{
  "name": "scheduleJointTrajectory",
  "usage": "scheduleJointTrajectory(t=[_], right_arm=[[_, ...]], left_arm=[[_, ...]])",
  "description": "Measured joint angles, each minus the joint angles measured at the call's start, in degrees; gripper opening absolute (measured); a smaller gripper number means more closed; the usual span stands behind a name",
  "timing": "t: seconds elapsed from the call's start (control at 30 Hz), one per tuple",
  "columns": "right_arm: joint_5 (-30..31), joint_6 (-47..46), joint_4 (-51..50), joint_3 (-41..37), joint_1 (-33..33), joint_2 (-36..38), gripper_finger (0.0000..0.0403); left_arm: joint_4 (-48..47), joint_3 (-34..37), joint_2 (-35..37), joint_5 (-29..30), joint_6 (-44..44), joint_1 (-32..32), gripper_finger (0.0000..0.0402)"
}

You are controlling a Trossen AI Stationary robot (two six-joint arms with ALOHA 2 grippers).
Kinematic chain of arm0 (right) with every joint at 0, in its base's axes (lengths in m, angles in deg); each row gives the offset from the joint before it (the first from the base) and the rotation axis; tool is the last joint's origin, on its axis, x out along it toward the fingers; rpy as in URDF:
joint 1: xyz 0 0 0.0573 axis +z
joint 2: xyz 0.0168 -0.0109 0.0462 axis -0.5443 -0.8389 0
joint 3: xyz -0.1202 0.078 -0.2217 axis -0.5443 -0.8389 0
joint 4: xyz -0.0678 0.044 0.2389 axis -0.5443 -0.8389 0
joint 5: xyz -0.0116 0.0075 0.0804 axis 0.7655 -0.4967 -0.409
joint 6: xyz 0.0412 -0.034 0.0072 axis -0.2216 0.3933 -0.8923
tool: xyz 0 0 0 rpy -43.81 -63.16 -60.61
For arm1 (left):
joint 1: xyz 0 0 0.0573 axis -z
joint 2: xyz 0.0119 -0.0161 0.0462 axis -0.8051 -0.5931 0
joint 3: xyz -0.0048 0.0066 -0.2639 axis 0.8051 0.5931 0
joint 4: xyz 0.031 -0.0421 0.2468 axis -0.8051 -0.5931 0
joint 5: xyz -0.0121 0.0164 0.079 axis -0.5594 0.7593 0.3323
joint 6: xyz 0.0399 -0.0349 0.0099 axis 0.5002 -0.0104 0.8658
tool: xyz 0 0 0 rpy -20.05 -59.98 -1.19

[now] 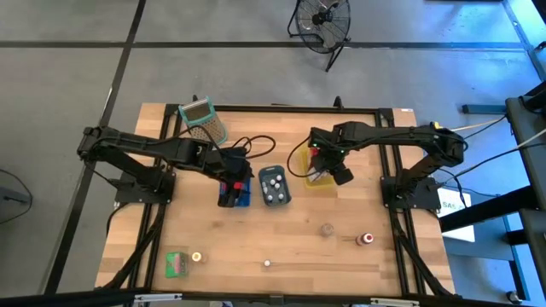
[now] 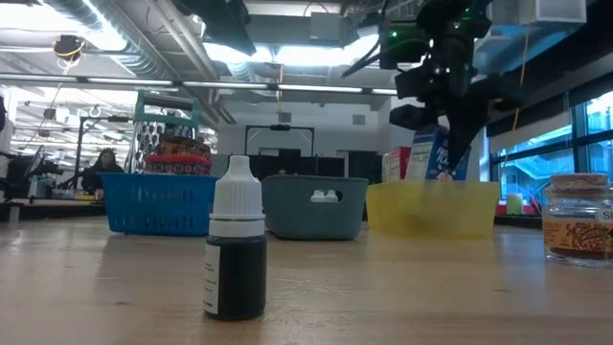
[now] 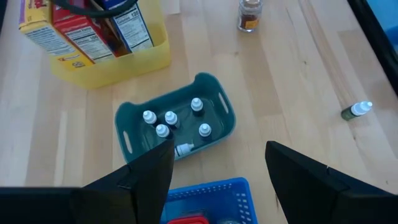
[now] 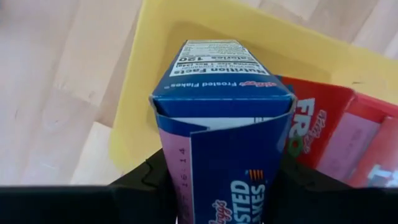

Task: Pick & Place Kitchen Items
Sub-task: Put the blue cereal box into the yellow bin

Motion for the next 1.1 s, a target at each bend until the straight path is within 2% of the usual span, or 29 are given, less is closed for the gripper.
scheduleJointTrajectory(t=[0.7,1.1], right_arm=[[-1.09,-3.0,1.97,0.02,-0.04,-0.14,0.0165],[-1.11,-3.0,2.1,0.04,-0.04,-0.14,0.0208]], left_arm=[[0.02,0.02,0.02,0.01,-0.61,0.27,0.0248],[0.02,0.04,0.02,0.02,-0.59,1.98,0.0248]])
